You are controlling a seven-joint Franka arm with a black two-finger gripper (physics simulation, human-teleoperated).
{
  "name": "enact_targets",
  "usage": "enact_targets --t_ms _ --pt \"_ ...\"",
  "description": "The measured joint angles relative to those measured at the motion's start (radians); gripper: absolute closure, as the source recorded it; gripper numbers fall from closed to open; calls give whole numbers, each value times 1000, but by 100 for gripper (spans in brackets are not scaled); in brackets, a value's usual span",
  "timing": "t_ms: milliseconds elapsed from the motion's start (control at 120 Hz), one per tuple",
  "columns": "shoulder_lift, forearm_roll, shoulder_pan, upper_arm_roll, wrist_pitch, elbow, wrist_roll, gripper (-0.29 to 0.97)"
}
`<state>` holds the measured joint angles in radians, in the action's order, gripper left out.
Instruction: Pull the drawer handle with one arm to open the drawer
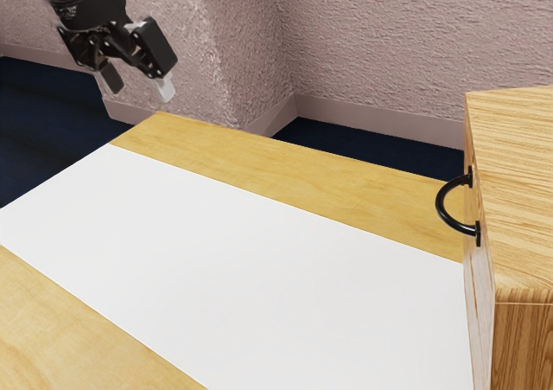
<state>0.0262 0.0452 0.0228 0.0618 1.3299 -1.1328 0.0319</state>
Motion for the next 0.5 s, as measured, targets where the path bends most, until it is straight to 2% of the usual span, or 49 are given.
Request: enact_targets --t_ms 258,417,500 --pt "-63 -9 -53 -7 9 -3 12 0" --pt "-61 -18 -101 -8 -60 5 104 0" --pt "-62 -75 -110 -6 -51 3 142 0"
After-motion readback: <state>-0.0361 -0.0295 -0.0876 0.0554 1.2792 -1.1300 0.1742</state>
